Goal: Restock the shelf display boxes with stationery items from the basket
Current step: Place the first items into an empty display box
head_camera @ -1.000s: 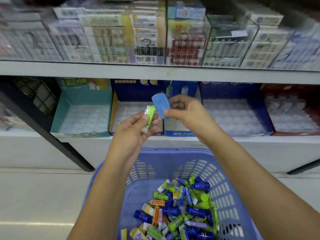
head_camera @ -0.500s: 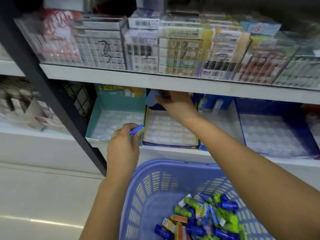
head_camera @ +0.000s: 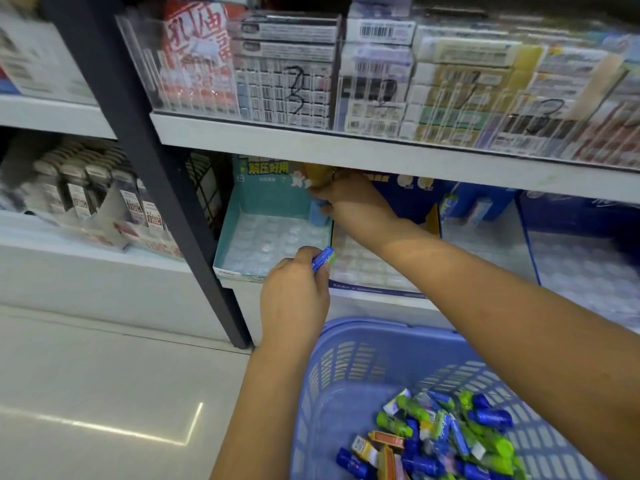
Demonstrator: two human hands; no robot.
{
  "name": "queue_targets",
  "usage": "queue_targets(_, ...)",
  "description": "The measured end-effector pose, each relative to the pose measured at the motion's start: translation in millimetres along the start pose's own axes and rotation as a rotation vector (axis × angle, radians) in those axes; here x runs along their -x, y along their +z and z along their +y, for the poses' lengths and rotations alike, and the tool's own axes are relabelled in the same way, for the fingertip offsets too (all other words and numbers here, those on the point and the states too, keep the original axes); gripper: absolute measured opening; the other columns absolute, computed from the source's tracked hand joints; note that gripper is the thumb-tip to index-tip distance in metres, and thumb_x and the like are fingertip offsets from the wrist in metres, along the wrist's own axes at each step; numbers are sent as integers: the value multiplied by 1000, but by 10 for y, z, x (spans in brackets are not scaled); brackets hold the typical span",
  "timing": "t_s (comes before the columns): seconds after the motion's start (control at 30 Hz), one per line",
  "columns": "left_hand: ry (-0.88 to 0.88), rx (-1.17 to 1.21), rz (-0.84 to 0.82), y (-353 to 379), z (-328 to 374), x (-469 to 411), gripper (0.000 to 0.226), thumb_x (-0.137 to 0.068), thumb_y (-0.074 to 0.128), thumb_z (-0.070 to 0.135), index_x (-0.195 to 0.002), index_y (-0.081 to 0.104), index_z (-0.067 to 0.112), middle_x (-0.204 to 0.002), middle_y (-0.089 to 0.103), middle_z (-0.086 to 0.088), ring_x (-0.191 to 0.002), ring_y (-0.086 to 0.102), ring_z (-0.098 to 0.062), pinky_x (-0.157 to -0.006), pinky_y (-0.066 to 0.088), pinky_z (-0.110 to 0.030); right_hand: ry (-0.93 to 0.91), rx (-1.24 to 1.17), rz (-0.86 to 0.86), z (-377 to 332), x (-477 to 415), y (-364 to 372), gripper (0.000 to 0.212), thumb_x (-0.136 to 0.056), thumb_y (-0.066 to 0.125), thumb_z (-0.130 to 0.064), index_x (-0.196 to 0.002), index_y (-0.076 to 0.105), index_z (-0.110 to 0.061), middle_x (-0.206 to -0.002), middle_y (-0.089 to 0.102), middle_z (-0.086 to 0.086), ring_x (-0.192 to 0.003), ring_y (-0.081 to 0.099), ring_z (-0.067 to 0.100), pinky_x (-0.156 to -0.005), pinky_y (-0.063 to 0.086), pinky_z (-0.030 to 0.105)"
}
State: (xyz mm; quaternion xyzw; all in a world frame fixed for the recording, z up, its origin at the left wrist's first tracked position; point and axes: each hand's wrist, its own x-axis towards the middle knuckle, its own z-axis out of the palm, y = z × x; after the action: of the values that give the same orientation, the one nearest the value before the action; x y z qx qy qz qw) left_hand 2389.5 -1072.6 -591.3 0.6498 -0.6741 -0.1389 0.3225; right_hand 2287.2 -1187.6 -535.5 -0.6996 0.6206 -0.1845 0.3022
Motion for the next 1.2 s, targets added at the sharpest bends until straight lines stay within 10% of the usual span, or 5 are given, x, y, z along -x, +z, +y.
queue_targets(0.27,-26,24,-26,-11,17,-6,27,-96,49,26,-120,56,16,-97,67,-10,-86,58,-28,-66,42,-34,-57,166,5,-20,-55,-43,27,-91,45,-10,-64,42,-11,-69,42,6,-65,41,20,-56,26,25)
queue_targets(0.43,-5,129,-5,-93,56,11,24,-95,51,24,-116,60,18,-93,67,-4,-73,54,-19,-61,37,-27,-307,611,62,172,55,9,36,-96,42,-12,-131,51,-10,-128,49,17,-121,40,32,-95,33,35)
queue_targets(0.67,-148,810,-94,-42,356,162,11,-93,58,21,-103,62,20,-86,69,-4,-72,68,-12,-67,55,-24,-71,-386,248,450,821,-160,21,-97,48,-22,-94,68,-16,-82,67,3,-71,61,13,-65,45,24)
queue_targets(0.97,119,498,92,462,991,288,18,-85,66,15,-100,59,21,-89,60,21,-85,56,9,-70,37,1,151,-806,242,931,1459,-565,4,-82,70,-12,-81,69,-7,-70,68,8,-56,62,9,-58,54,18)
queue_targets(1.2,410,-6,-394,849,1277,317,50,-98,45,30,-143,36,11,-151,35,-5,-140,29,-17,-111,21,-23,80,-268,691,1612,1066,-1054,14,-80,71,-14,-93,70,-8,-84,68,1,-75,60,7,-72,47,12)
